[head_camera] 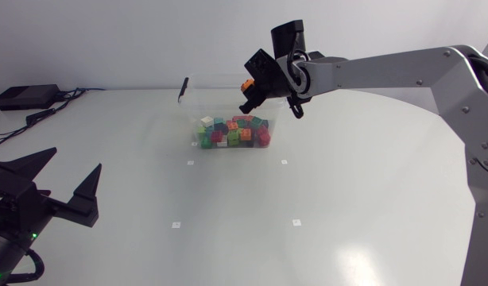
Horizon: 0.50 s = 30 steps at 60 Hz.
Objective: Place the duplo bricks in the container
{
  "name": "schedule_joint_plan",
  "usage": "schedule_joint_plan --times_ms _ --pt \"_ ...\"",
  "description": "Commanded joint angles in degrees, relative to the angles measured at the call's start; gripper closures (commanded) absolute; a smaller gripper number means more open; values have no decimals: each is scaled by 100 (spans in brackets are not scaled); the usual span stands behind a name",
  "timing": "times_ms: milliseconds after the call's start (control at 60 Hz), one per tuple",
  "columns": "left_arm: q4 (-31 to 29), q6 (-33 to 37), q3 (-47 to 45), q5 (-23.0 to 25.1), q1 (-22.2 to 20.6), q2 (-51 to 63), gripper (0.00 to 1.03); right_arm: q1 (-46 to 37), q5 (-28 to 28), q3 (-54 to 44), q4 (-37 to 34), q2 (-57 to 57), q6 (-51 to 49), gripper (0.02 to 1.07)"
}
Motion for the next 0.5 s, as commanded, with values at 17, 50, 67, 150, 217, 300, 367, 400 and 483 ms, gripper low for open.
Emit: schedule_joint_plan --times_ms 17,50,67,150,217,300,367,400,483 --pt "-122 -184 -178 -44 -25 -297 4 -21 93 249 112 145 140 91" --pt "-166 -219 -196 -44 -16 -367 4 -30 93 363 68 163 157 90" --pt "-201 -219 -196 -53 -16 -403 4 -30 102 434 16 207 166 89" --pt "-404 -219 -196 -53 -16 -614 4 -12 181 627 -63 295 184 57" --pt "-615 -228 -214 -53 -16 -877 4 32 251 662 -90 312 184 29" --pt "-887 -228 -257 -53 -34 -1326 4 84 313 645 -107 268 228 14" --pt "-1054 -237 -310 -53 -42 -1668 4 111 348 601 -107 189 272 9" --pt "-1124 -245 -319 -53 -34 -1774 4 111 383 583 -107 163 280 9" --pt "-1362 -245 -319 -53 -16 -2002 4 164 436 504 -107 5 316 7"
